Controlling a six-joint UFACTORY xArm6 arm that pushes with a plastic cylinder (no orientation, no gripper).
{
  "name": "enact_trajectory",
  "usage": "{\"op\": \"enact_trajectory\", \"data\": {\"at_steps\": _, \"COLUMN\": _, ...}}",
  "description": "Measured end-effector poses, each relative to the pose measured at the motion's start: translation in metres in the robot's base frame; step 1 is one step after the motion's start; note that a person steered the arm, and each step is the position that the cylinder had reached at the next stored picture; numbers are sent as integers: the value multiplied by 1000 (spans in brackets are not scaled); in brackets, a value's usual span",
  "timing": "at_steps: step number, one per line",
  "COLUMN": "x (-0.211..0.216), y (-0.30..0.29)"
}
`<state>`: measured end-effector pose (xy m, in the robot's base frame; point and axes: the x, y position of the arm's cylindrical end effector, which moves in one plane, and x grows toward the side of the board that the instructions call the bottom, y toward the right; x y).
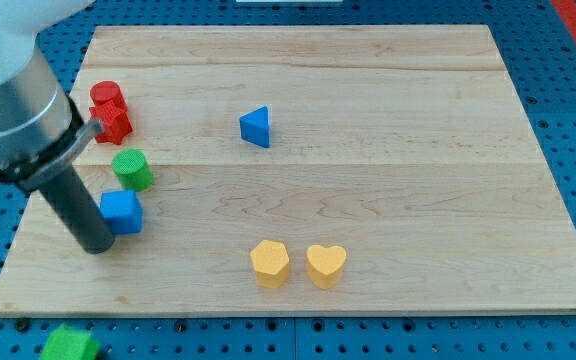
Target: Push the blue cube into the blue triangle
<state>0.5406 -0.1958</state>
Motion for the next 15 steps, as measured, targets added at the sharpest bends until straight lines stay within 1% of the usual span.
{"op": "enact_trajectory", "data": {"at_steps": 1, "x": -42, "y": 17}}
{"op": "enact_trajectory", "data": {"at_steps": 2, "x": -65, "y": 62}}
{"op": "enact_trajectory", "data": {"at_steps": 3, "x": -94, "y": 89}}
{"op": "enact_trajectory", "data": {"at_steps": 4, "x": -44, "y": 61}}
{"op": "enact_trajectory", "data": {"at_steps": 5, "x": -83, "y": 33}}
{"op": "enact_trajectory", "data": {"at_steps": 6, "x": -121, "y": 33}}
{"op": "enact_trajectory", "data": {"at_steps": 7, "x": -123, "y": 56}}
{"op": "enact_trajectory", "data": {"at_steps": 8, "x": -141, "y": 100}}
{"op": "enact_trajectory", "data": {"at_steps": 9, "x": -156, "y": 113}}
{"op": "enact_trajectory", "data": {"at_steps": 10, "x": -189, "y": 84}}
{"op": "enact_trajectory", "data": {"at_steps": 11, "x": -208, "y": 70}}
{"op": "enact_trajectory", "data": {"at_steps": 13, "x": -166, "y": 109}}
{"op": "enact_trajectory", "data": {"at_steps": 15, "x": -166, "y": 86}}
